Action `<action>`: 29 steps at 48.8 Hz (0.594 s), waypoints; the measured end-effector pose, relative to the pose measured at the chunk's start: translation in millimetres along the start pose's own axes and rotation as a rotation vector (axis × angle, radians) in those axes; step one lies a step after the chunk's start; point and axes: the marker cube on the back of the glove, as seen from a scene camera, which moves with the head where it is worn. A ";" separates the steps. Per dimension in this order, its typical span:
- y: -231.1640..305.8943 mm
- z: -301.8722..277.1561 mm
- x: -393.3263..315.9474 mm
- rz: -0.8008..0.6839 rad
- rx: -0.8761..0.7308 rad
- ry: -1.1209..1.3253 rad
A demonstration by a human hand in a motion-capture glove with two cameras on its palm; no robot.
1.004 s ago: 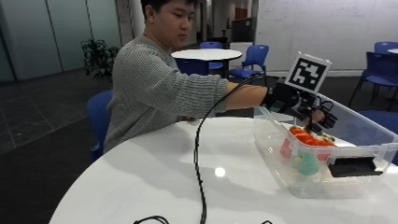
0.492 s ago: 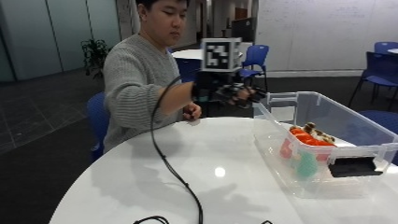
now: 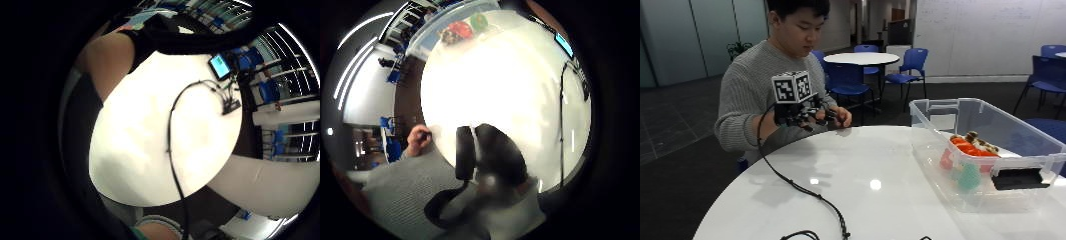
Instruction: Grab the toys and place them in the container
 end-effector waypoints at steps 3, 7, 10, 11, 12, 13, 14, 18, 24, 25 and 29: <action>34.1 18.1 -25.8 -0.041 0.020 -0.036; 67.1 39.2 -55.1 -0.100 0.014 -0.083; 81.9 50.7 -70.8 -0.135 -0.001 -0.101; 84.9 53.7 -74.3 -0.145 -0.007 -0.102; 87.0 56.2 -76.8 -0.153 -0.012 -0.102; 88.1 58.3 -78.6 -0.160 -0.017 -0.102; 88.6 60.1 -80.0 -0.164 -0.020 -0.103; 88.9 65.4 -84.2 -0.174 -0.030 -0.112; 88.3 69.4 -88.2 -0.187 -0.035 -0.127; 88.0 69.9 -88.7 -0.188 -0.035 -0.130; 85.7 70.2 -87.2 -0.194 -0.038 -0.131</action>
